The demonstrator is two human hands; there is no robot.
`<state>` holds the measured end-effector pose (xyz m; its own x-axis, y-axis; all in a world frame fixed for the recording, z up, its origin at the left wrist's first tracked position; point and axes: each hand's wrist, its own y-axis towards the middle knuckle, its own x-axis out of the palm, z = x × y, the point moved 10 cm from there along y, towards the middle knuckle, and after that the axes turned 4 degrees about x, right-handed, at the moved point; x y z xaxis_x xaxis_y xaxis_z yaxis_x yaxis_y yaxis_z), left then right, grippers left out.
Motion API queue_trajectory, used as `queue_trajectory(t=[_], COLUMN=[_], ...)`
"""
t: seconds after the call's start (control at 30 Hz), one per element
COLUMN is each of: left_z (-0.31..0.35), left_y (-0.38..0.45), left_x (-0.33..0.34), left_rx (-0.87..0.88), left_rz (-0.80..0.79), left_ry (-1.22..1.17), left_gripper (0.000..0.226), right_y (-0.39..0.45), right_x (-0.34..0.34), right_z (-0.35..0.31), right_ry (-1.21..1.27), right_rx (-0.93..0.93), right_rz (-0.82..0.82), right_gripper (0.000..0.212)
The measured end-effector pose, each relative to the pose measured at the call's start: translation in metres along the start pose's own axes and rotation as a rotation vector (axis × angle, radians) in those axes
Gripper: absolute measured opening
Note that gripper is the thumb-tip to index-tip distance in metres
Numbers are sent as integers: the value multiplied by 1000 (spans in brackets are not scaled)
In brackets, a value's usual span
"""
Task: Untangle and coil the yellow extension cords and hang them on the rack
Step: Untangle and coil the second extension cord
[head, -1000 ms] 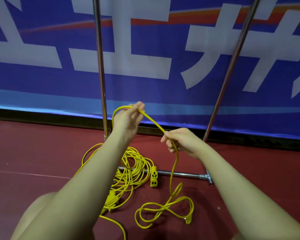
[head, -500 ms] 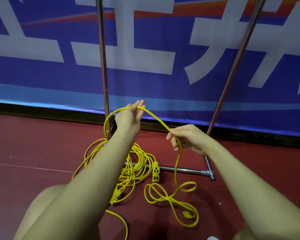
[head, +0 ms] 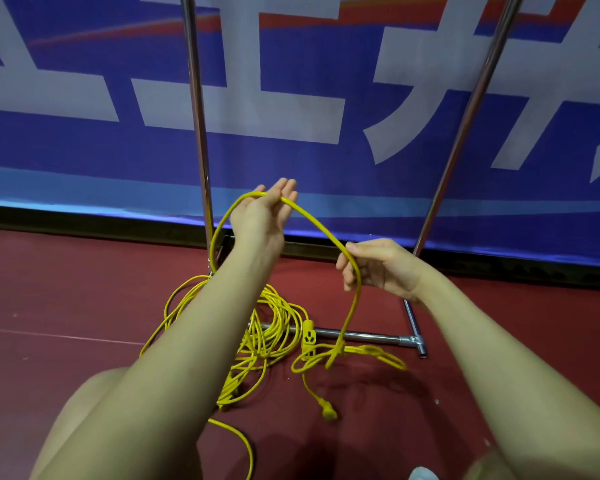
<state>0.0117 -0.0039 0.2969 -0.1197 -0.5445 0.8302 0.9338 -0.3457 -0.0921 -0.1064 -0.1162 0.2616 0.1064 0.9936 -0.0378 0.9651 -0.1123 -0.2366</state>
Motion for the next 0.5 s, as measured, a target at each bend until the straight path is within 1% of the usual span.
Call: queue_trajectory(t=[0.07,0.13,0.17,0.23,0.3,0.33,0.37,0.43,0.5], left_z=[3,1,-4,-20,-33,-33,-29,-14,5], left_y=[4,7,6,-4,-18,-21,-23,-17,-9], left_x=[-6,-8,-5,7,19,25,30,36,38], left_rx=[14,9,-10,-77,-100,-85,-64,-24,22], left_rz=[36,25,-3,-108,-209,-235,-248,-237,-223], left_ry=[-55,-74,-52,93,226,241,226,121,26], left_gripper=[46,46,45,42,36,34,32,30,31], right_y=[1,3,4,3,1,0,-1,-4,-6], right_x=[-6,-14,-18,-22,-18,-13,-10,-4,-1], right_z=[5,6,5,-1,-12,-18,-24,-33,-30], right_ry=[-59,-77,-73,-45,-32,-22,-2,44,41], right_rx=[15,11,-3,-41,-81,-103,-124,-143,-106], right_rz=[39,109,147,196,177,158,139,88,31], right_gripper=[23,24,24,24,23,22,22,25,29])
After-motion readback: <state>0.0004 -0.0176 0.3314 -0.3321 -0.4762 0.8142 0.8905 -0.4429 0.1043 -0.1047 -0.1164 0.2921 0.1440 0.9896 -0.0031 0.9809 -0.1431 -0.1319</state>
